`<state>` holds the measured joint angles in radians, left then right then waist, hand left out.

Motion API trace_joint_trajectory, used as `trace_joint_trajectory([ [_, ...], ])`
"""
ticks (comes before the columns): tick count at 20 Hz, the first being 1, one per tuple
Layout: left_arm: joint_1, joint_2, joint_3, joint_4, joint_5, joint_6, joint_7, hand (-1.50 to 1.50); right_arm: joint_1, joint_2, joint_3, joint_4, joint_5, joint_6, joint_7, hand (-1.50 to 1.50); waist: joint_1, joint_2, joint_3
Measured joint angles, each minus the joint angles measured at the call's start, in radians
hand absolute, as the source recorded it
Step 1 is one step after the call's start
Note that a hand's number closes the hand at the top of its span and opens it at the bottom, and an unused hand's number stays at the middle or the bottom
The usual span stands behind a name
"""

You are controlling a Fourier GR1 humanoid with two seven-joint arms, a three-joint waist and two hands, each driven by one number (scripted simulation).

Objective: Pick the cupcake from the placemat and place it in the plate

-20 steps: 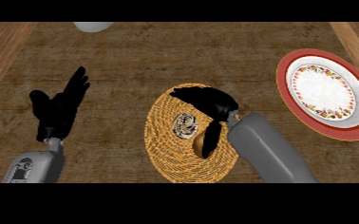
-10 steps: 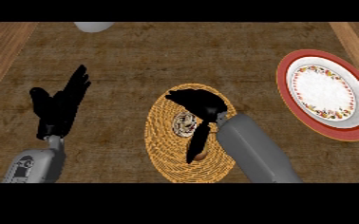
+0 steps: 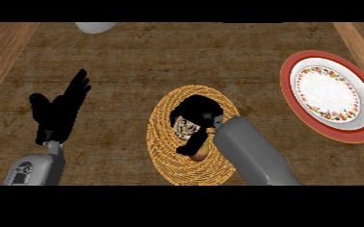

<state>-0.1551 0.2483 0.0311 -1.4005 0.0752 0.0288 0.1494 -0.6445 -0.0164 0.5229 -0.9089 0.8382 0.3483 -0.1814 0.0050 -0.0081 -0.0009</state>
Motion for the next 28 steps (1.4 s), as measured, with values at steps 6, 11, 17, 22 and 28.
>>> trace_joint_trajectory([
  [6,-0.015,-0.015,0.010,-0.007,-0.016,0.003,0.021,0.00,0.024,0.010,0.027,-0.014,-0.031,-0.055,-0.007,1.50,0.002,0.000,0.001],
  [11,-0.018,-0.001,0.035,-0.003,-0.008,-0.011,0.024,0.00,0.066,0.006,-0.022,-0.057,-0.006,-0.158,0.066,1.50,-0.006,0.003,0.001],
  [17,0.013,0.009,0.049,-0.016,-0.006,-0.013,0.021,0.00,0.141,-0.059,-0.141,-0.168,0.028,-0.299,0.272,1.50,-0.028,-0.002,0.001],
  [22,0.022,-0.008,0.046,-0.009,-0.015,0.002,0.014,0.00,0.179,-0.092,-0.199,-0.364,0.106,-0.473,0.393,1.50,-0.046,-0.006,0.000],
  [28,0.027,-0.007,0.045,-0.023,-0.013,-0.007,0.012,0.00,0.249,-0.152,-0.278,-0.613,0.212,-0.568,0.559,1.50,-0.040,-0.004,0.000],
])
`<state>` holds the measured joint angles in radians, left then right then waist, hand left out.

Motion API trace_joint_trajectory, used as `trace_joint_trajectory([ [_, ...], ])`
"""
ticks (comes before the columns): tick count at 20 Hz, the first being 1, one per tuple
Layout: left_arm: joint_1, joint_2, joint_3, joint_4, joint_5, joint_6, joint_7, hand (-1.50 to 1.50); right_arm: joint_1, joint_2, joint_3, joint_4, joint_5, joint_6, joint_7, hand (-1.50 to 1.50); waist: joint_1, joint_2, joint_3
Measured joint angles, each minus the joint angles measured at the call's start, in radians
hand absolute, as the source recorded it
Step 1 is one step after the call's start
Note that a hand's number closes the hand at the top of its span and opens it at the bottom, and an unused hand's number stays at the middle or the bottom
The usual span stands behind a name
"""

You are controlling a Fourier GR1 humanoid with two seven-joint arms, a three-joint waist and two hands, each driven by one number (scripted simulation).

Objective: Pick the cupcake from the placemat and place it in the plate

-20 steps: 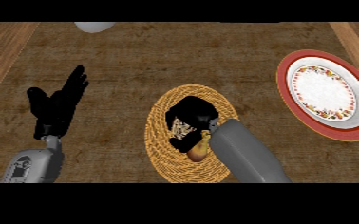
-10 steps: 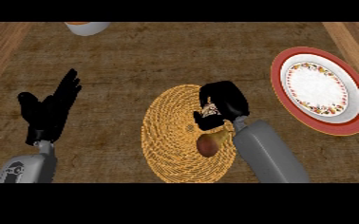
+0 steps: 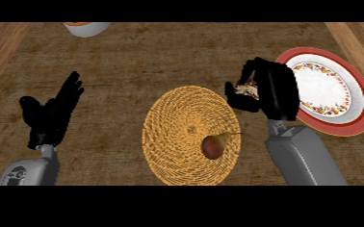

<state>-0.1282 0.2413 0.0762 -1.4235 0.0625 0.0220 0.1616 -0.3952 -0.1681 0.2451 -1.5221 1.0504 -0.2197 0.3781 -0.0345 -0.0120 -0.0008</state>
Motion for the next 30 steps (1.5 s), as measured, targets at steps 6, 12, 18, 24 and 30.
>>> trace_joint_trajectory([
  [6,-0.009,-0.013,-0.011,-0.007,-0.015,0.001,0.002,0.00,0.082,-0.044,-0.142,-0.119,-0.065,-0.014,0.038,1.50,0.020,0.008,0.000],
  [12,-0.034,-0.022,-0.007,0.016,-0.021,-0.003,0.000,0.00,0.101,-0.130,-0.329,-0.054,-0.207,-0.029,-0.060,1.50,0.029,0.012,0.001],
  [18,-0.030,-0.026,-0.005,-0.004,-0.027,-0.008,0.011,0.00,0.056,-0.223,-0.475,0.169,-0.312,-0.045,-0.215,1.50,0.038,0.014,0.001],
  [24,-0.039,-0.022,0.003,-0.003,-0.025,-0.021,0.012,0.00,0.008,-0.319,-0.522,0.436,-0.340,0.002,-0.362,1.50,0.044,0.016,0.001],
  [30,-0.049,-0.036,-0.006,0.009,-0.034,-0.020,0.019,0.00,-0.060,-0.361,-0.572,0.667,-0.434,0.116,-0.478,-1.50,0.048,0.017,0.002],
])
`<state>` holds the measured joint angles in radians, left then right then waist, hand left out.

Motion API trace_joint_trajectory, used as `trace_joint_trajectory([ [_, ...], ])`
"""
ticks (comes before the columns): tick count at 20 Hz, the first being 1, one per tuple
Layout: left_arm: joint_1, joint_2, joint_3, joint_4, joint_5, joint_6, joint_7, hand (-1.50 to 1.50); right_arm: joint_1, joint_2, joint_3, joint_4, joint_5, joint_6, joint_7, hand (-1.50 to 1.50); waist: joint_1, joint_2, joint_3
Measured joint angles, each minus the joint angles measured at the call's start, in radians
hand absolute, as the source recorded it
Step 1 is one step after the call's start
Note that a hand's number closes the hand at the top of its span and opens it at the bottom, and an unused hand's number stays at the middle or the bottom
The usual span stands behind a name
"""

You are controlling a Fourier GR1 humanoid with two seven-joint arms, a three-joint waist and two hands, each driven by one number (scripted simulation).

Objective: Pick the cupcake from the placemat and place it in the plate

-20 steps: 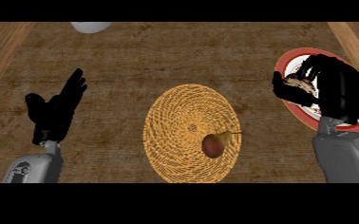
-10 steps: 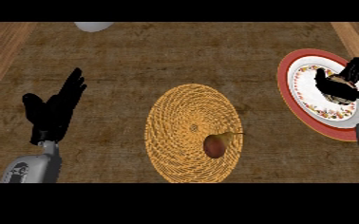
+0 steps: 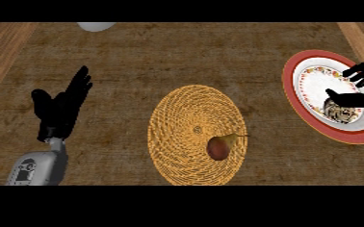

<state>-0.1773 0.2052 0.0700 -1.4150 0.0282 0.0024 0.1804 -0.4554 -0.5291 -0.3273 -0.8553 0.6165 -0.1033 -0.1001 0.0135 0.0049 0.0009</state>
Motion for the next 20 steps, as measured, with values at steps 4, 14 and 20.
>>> trace_joint_trajectory([
  [4,0.001,-0.014,-0.003,0.018,-0.016,0.009,-0.023,0.00,-0.024,-0.025,-0.031,0.099,-0.038,-0.007,-0.160,-1.50,-0.003,-0.001,0.000],
  [14,0.017,-0.001,0.018,0.004,-0.004,-0.002,-0.014,0.00,-0.032,0.037,-0.128,-0.066,-0.280,0.095,-0.342,-1.50,-0.019,-0.009,-0.001],
  [20,0.030,-0.005,0.019,-0.012,-0.005,0.002,-0.004,0.00,-0.008,0.035,-0.208,-0.142,-0.478,0.292,-0.157,-1.50,-0.028,-0.012,-0.002],
])
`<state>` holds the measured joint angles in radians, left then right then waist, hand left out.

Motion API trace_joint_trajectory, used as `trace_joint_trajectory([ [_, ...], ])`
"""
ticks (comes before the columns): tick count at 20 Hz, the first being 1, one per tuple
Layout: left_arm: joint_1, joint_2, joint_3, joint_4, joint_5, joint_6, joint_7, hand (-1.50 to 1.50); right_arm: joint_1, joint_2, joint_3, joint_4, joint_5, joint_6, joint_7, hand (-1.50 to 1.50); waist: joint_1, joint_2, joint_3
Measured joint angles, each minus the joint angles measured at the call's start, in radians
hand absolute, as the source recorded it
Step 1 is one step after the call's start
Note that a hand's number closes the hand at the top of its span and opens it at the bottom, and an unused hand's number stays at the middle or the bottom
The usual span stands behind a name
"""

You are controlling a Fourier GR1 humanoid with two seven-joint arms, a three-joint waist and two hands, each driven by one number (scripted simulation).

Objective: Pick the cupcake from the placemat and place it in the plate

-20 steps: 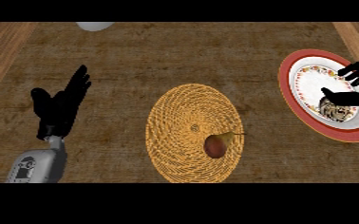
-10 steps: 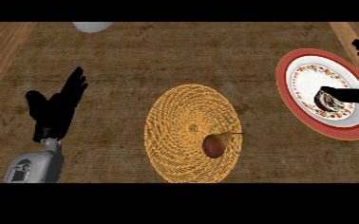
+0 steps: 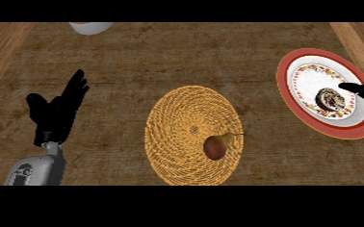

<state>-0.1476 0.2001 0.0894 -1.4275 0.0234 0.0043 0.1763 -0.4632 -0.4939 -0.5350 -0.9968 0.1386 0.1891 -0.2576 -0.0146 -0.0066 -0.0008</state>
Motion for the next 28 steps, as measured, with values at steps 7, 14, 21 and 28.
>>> trace_joint_trajectory([
  [7,0.009,0.001,0.004,-0.014,-0.003,-0.017,-0.003,0.00,0.069,-0.058,-0.050,0.027,-0.133,0.149,-0.006,-1.50,0.012,0.005,0.001],
  [14,-0.008,-0.008,0.008,-0.026,-0.010,-0.018,0.021,0.00,0.068,-0.156,-0.065,0.200,-0.148,0.197,-0.153,-1.50,0.018,0.008,0.001],
  [21,-0.008,-0.021,0.008,-0.014,-0.025,-0.015,0.009,0.00,0.077,-0.246,-0.067,0.357,-0.140,0.223,-0.273,-1.50,0.020,0.008,0.002],
  [28,-0.033,-0.028,0.014,0.023,-0.032,-0.016,-0.007,0.00,0.063,-0.327,-0.044,0.513,-0.098,0.227,-0.365,-1.50,0.024,0.010,0.002],
])
